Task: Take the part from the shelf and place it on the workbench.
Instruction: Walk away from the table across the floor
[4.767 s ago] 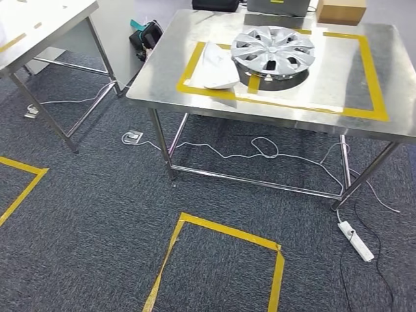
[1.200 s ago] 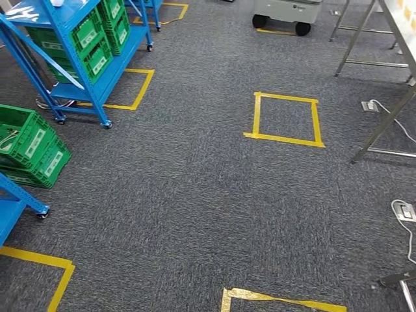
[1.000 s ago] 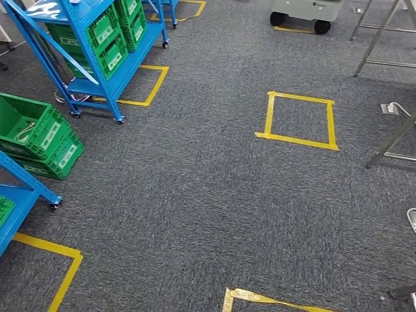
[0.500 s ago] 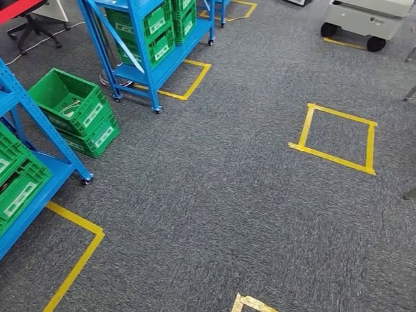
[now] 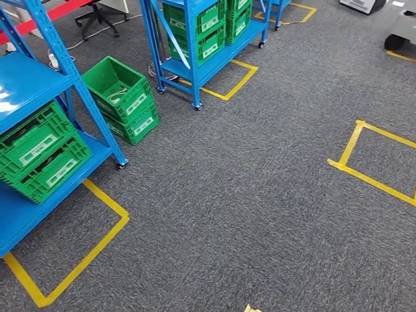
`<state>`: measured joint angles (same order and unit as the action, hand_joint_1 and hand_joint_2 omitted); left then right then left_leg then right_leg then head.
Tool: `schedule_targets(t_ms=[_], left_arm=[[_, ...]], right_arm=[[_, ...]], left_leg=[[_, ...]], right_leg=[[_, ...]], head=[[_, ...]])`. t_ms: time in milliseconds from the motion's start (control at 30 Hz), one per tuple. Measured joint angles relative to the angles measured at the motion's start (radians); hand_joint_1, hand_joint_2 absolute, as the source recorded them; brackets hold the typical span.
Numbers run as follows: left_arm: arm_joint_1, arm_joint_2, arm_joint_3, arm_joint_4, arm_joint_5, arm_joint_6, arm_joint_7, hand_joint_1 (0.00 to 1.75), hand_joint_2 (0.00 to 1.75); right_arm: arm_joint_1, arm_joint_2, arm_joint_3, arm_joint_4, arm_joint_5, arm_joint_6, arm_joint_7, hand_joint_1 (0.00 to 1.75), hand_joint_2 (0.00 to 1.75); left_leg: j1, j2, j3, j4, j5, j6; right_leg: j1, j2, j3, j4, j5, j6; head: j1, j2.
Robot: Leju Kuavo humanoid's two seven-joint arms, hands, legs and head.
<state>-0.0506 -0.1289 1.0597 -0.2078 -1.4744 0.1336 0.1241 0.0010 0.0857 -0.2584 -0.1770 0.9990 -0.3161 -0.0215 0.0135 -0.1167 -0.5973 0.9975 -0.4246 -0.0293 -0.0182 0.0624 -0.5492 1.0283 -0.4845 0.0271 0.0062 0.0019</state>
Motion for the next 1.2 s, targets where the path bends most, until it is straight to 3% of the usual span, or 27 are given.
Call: schedule_targets(t_ms=[33, 100, 167, 200, 267, 333, 400, 467, 533, 567, 633, 667, 700, 733, 767, 833, 900, 967, 1000, 1067, 1133, 1200], left_arm=[[0.0, 0.0, 0.0, 0.0, 0.0, 0.001, 0.002, 0.0, 0.0], [-0.003, -0.001, 0.0, 0.0, 0.0, 0.002, 0.004, 0.0, 0.0], [-0.007, -0.001, 0.0, 0.0, 0.0, 0.002, 0.005, 0.0, 0.0], [-0.006, -0.001, 0.0, 0.0, 0.0, 0.002, 0.006, 0.0, 0.0], [-0.003, 0.0, 0.0, 0.0, 0.0, 0.002, 0.008, 0.0, 0.0], [-0.004, 0.0, 0.0, 0.0, 0.0, 0.002, 0.008, 0.0, 0.0], [-0.009, 0.0, 0.0, 0.0, 0.0, 0.002, 0.008, 0.0, 0.0], [-0.008, 0.0, 0.0, 0.0, 0.0, 0.002, 0.006, 0.0, 0.0], [-0.004, -0.001, 0.0, 0.0, 0.0, 0.004, 0.003, 0.0, 0.0], [-0.004, 0.0, 0.001, 0.0, 0.0, 0.006, 0.002, 0.0, 0.0], [-0.007, 0.001, 0.001, 0.0, 0.0, 0.01, 0.003, 0.0, 0.0], [-0.007, 0.002, 0.001, 0.0, 0.0, 0.012, 0.003, 0.0, 0.0], [-0.006, 0.002, 0.001, 0.0, 0.0, 0.012, 0.003, 0.0, 0.0], [-0.005, 0.002, 0.001, 0.0, 0.001, 0.012, 0.003, 0.0, 0.0], [-0.004, 0.002, 0.001, 0.0, 0.001, 0.012, 0.003, 0.0, 0.0], [-0.004, 0.002, 0.001, 0.0, 0.002, 0.013, 0.003, 0.0, 0.0], [-0.006, 0.002, 0.001, 0.0, 0.002, 0.013, 0.003, 0.0, 0.0], [-0.003, 0.002, 0.001, 0.0, 0.002, 0.013, 0.003, 0.0, 0.0], [0.0, 0.002, 0.001, 0.0, 0.002, 0.013, 0.003, 0.0, 0.0], [0.002, 0.001, 0.001, 0.0, 0.002, 0.013, 0.003, 0.0, 0.0], [-0.003, 0.0, 0.001, 0.0, 0.002, 0.013, 0.003, 0.0, 0.0], [-0.006, 0.0, 0.001, 0.0, 0.002, 0.013, 0.003, 0.0, 0.0]], right_arm=[[0.0, 0.0, 0.0, 0.0, 0.002, -0.002, -0.001, 0.0, 0.0], [0.001, -0.001, 0.0, 0.0, 0.004, -0.004, -0.004, 0.0, 0.0], [0.003, -0.001, 0.0, 0.0, 0.006, -0.005, -0.006, 0.0, 0.0], [0.003, -0.001, 0.0, 0.0, 0.007, -0.005, -0.008, 0.0, 0.0], [0.001, -0.001, 0.0, 0.0, 0.009, -0.005, -0.01, 0.0, 0.0], [0.0, 0.0, 0.0, 0.0, 0.012, -0.005, -0.011, 0.0, 0.0], [0.0, 0.0, 0.0, 0.0, 0.015, -0.007, -0.012, 0.0, 0.0], [-0.002, 0.0, 0.0, 0.0, 0.018, -0.009, -0.012, 0.0, 0.0], [-0.005, 0.0, 0.0, 0.0, 0.021, -0.01, -0.014, 0.0, 0.0], [-0.006, 0.0, 0.0, 0.0, 0.023, -0.01, -0.014, 0.0, 0.0], [-0.004, 0.0, 0.001, 0.0, 0.026, -0.011, -0.015, 0.0, 0.0], [-0.002, 0.0, 0.001, 0.001, 0.027, -0.01, -0.015, 0.0, 0.0], [-0.001, 0.0, 0.001, 0.001, 0.028, -0.01, -0.014, 0.0, 0.0], [0.001, 0.0, 0.001, 0.001, 0.028, -0.01, -0.014, 0.0, 0.0], [0.001, 0.0, 0.001, 0.001, 0.028, -0.011, -0.014, 0.0, 0.0], [0.001, 0.0, 0.001, 0.001, 0.029, -0.011, -0.015, 0.0, 0.0], [0.0, 0.001, 0.002, 0.001, 0.029, -0.011, -0.015, 0.0, 0.0], [-0.002, 0.001, 0.002, 0.002, 0.029, -0.011, -0.016, 0.0, 0.0], [-0.003, 0.001, 0.002, 0.002, 0.03, -0.011, -0.016, 0.0, 0.0], [-0.003, 0.002, 0.003, 0.002, 0.03, -0.012, -0.016, 0.0, 0.0], [-0.001, 0.003, 0.004, 0.002, 0.03, -0.012, -0.016, 0.0, 0.0], [0.001, 0.004, 0.004, 0.002, 0.03, -0.012, -0.016, 0.0, 0.0]], left_leg=[[-0.001, 0.024, -0.011, 0.021, -0.015, -0.004], [-0.005, 0.083, -0.061, 0.124, -0.073, -0.011], [-0.004, 0.101, -0.117, 0.243, -0.122, -0.014], [-0.004, 0.103, -0.127, 0.267, -0.122, -0.014], [-0.005, 0.111, -0.091, 0.206, -0.074, -0.011], [-0.01, 0.151, -0.019, 0.077, -0.02, -0.004], [-0.016, 0.178, 0.015, 0.008, -0.009, 0.006], [-0.017, 0.162, 0.016, -0.001, -0.01, 0.019], [-0.013, 0.143, 0.018, -0.007, -0.006, 0.03], [-0.009, 0.133, 0.019, -0.009, -0.004, 0.036], [-0.007, 0.111, 0.018, -0.009, -0.002, 0.042], [-0.007, 0.098, 0.017, -0.009, -0.002, 0.042], [-0.008, 0.085, 0.018, -0.009, -0.002, 0.042], [-0.008, 0.071, 0.018, -0.009, -0.001, 0.042], [-0.007, 0.058, 0.019, -0.009, 0.0, 0.04], [-0.007, 0.032, 0.018, -0.006, 0.001, 0.034], [-0.007, 0.009, 0.012, -0.005, 0.005, 0.023], [-0.003, -0.011, 0.005, -0.007, 0.012, 0.01], [-0.002, -0.01, 0.002, -0.007, 0.012, 0.005], [-0.005, 0.033, -0.02, 0.035, -0.016, -0.005], [-0.007, 0.088, -0.073, 0.149, -0.079, -0.012], [-0.006, 0.102, -0.122, 0.253, -0.118, -0.014]], right_leg=[[0.0, -0.013, 0.001, -0.003, 0.002, -0.007], [0.003, -0.042, 0.002, -0.005, 0.002, -0.016], [0.006, -0.073, 0.003, -0.005, 0.0, -0.021], [0.007, -0.087, 0.003, -0.005, -0.001, -0.022], [0.008, -0.111, 0.006, -0.005, -0.004, -0.021], [0.012, -0.131, 0.011, -0.003, -0.009, -0.014], [0.018, -0.151, 0.014, -0.003, -0.014, -0.004], [0.02, -0.171, 0.02, -0.007, -0.016, 0.005], [0.017, -0.147, 0.016, 0.012, -0.035, 0.016], [0.015, -0.121, -0.001, 0.051, -0.058, 0.021], [0.013, -0.076, -0.062, 0.18, -0.117, 0.026], [0.013, -0.07, -0.094, 0.241, -0.137, 0.026], [0.013, -0.067, -0.113, 0.273, -0.139, 0.026], [0.013, -0.066, -0.117, 0.269, -0.123, 0.024], [0.013, -0.061, -0.101, 0.227, -0.091, 0.022], [0.008, -0.024, -0.042, 0.091, -0.024, 0.018], [0.004, 0.012, -0.005, 0.011, -0.002, 0.013], [0.007, 0.005, 0.0, 0.003, -0.003, 0.001], [0.007, -0.006, 0.002, 0.002, -0.001, -0.005], [0.006, -0.029, 0.003, -0.002, 0.004, -0.018], [0.009, -0.057, 0.003, -0.004, 0.005, -0.026], [0.012, -0.087, 0.003, -0.004, 0.003, -0.03]], head=[[-0.003, 0.0], [-0.009, 0.0], [-0.01, 0.0], [-0.01, 0.0], [-0.01, 0.0], [-0.011, 0.0], [-0.009, 0.0], [-0.007, 0.0], [-0.004, 0.0], [-0.001, 0.0], [0.005, 0.0], [0.006, 0.0], [0.006, 0.0], [0.006, 0.0], [0.006, 0.0], [0.006, 0.0], [0.005, 0.0], [0.005, 0.0], [0.005, 0.0], [0.0, 0.0], [-0.006, 0.0], [-0.006, 0.0]])
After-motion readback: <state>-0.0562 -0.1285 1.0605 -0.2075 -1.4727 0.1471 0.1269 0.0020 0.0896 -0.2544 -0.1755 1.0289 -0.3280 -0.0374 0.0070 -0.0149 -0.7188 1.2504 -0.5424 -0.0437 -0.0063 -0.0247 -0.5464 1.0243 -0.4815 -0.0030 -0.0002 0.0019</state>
